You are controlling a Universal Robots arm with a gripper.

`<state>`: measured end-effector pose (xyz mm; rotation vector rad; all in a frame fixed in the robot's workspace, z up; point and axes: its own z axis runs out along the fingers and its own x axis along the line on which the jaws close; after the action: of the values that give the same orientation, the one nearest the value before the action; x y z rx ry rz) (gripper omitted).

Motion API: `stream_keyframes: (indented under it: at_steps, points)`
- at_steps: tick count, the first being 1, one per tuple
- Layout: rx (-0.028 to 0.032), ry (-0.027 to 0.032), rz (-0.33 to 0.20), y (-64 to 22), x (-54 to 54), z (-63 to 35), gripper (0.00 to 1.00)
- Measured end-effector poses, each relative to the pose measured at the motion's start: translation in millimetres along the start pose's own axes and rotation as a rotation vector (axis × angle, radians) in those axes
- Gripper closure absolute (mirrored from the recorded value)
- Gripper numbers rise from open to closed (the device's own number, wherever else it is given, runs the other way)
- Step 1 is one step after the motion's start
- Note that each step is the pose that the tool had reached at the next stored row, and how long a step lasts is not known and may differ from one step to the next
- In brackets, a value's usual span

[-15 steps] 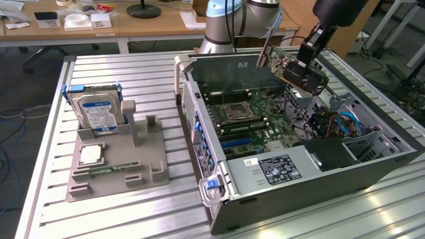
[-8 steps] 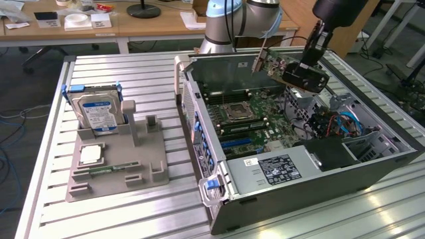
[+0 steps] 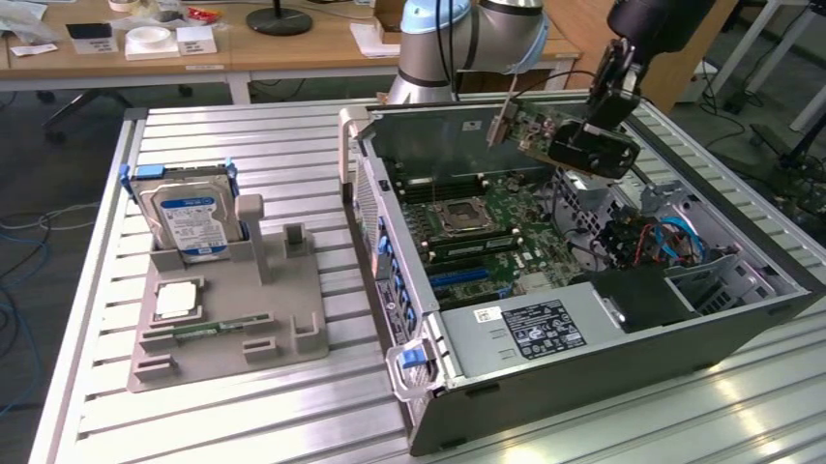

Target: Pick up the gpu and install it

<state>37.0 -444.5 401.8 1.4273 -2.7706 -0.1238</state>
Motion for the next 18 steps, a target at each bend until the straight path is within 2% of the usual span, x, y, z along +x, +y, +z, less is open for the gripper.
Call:
stream_keyframes:
  at_steps: [2,15,18]
  points:
    - [0.0000,0.0016,-0.016,0.0,0.0,0.0,0.73]
    - [0.0001,0.0019,-0.017,0.0,0.0,0.0,0.73]
    - [-0.0002,0.0032,-0.034,0.0,0.0,0.1,0.73]
